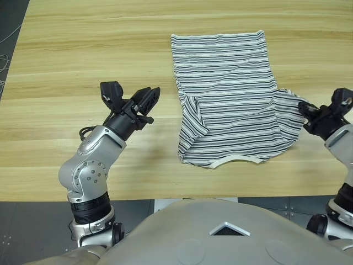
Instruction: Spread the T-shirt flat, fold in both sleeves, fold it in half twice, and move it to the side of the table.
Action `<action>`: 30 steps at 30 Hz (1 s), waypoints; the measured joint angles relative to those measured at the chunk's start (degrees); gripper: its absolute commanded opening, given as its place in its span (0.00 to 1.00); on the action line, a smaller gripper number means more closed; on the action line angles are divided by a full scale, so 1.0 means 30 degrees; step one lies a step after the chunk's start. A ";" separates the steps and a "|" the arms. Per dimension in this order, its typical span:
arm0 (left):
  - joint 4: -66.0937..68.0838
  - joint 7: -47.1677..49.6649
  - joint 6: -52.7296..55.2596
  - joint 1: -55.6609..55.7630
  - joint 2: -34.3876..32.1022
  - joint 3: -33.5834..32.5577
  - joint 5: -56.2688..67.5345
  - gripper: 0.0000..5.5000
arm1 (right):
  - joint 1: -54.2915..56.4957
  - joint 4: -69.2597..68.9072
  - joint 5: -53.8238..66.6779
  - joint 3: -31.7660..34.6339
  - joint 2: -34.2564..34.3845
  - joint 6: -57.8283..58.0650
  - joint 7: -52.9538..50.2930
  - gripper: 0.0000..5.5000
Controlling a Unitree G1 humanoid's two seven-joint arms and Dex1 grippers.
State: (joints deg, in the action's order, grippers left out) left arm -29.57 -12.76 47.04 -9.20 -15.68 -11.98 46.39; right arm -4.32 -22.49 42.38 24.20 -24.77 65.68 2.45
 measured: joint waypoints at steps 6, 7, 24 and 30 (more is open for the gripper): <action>-0.0012 0.0008 0.0000 -0.0014 -0.0053 0.0004 0.0004 0.33 | -0.0673 -0.1469 0.0195 -0.0968 0.0407 0.0734 0.0547 0.03; -0.0014 0.0011 0.0000 -0.0015 -0.0052 0.0008 0.0004 0.33 | -0.0706 -0.1566 0.0195 -0.0981 0.0459 0.0793 0.0561 0.03; -0.0032 0.0050 0.0000 0.0000 -0.0055 0.0049 0.0007 0.33 | -0.1677 -0.1171 -0.1631 -0.4050 0.0751 0.0417 0.1488 0.06; -0.0031 0.0048 -0.0007 -0.0039 -0.0059 0.0009 0.0006 0.33 | -0.1548 -0.0764 -0.2048 -0.3838 0.1176 -0.0594 0.1769 0.20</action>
State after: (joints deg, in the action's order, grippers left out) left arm -29.66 -12.61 47.02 -9.32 -15.85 -11.95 46.41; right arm -8.97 -24.78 36.24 12.69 -21.25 63.90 7.75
